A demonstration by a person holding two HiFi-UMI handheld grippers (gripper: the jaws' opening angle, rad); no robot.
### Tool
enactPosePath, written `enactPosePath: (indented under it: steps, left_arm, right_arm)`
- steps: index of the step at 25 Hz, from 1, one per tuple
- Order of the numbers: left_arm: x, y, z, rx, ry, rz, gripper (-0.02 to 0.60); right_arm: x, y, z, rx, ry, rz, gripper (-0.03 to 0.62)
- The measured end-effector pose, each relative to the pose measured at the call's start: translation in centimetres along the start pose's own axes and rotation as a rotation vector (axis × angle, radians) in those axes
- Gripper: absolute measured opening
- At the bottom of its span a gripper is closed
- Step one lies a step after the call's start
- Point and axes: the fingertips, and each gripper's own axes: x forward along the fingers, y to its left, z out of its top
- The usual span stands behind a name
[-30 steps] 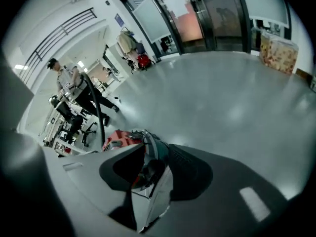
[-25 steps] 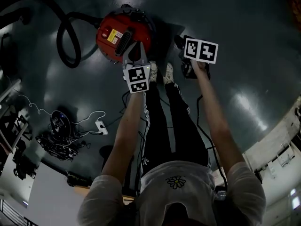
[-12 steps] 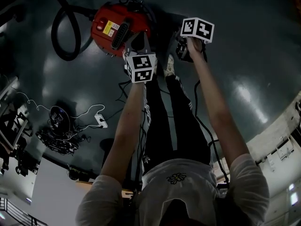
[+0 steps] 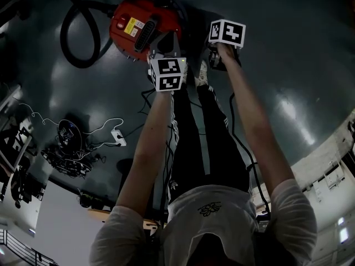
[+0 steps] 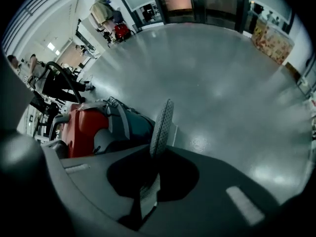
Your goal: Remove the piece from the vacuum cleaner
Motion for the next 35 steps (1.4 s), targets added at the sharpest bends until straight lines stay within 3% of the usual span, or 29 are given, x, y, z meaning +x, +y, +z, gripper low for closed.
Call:
enactPosePath:
  steps: [3,8,18,22,25,30,35]
  left_arm:
    - [0.0,0.0,0.1,-0.012,0.004,-0.012,0.002]
    - [0.1,0.1,-0.3,-0.015,0.012,-0.012,0.002]
    - [0.0,0.0,-0.1,-0.01,0.009,-0.011,0.002]
    - [0.1,0.0,0.0,0.003,0.002,-0.002,0.002]
    - [0.0,0.0,-0.1,0.018,-0.001,0.013,0.002]
    - [0.1,0.2,-0.2,-0.022,0.013,-0.015,0.002]
    - [-2.3,0.7,1.5,-0.081,-0.044,0.057,0.002]
  right_arm:
    - [-0.7,-0.8,-0.4,-0.074,-0.011,-0.049,0.035]
    - [-1.0,-2.3,-1.6,-0.021,-0.018,-0.052,0.035]
    - [-1.8,-2.7,-2.2,-0.053,-0.057,-0.04,0.037]
    - [-2.3,-5.9,-3.9,-0.065,-0.041,-0.11,0.035]
    - [-3.3,-7.8,-5.2,-0.052,-0.044,-0.115,0.035]
    - [-4.7,-6.8,-5.9,-0.101,-0.05,-0.082,0.035]
    - [-7.8,-5.8,-5.5,-0.103,-0.098,-0.057,0.035]
